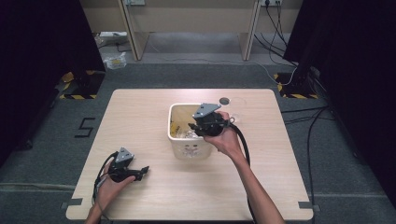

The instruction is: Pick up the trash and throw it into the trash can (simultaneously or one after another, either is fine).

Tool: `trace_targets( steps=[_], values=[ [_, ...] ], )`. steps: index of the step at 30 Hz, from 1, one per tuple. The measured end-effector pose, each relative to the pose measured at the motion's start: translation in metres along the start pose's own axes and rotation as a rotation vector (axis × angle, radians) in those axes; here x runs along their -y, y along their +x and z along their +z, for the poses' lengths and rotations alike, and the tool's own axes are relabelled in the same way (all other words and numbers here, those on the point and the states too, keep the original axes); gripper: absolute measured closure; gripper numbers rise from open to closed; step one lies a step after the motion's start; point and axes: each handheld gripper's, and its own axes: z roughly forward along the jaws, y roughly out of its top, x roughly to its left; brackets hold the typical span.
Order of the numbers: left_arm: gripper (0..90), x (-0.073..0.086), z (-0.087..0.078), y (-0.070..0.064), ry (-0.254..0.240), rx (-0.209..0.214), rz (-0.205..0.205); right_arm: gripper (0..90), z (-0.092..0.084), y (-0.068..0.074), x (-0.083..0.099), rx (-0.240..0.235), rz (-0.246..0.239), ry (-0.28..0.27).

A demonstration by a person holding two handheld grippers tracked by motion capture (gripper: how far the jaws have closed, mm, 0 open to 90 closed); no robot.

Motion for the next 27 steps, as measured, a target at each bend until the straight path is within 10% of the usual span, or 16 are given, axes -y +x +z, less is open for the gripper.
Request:
trace_targets(
  steps=[14, 27],
  values=[
    [14.6, 0.000, 0.000, 0.000, -0.002, 0.000, 0.001, 50.6, -0.039, -0.031, 0.007, 0.125, 0.118, -0.079],
    [14.6, 0.000, 0.000, 0.000, -0.001, 0.000, 0.001, 49.6, -0.045, -0.068, 0.038, 0.239, 0.206, -0.027]
  ],
)
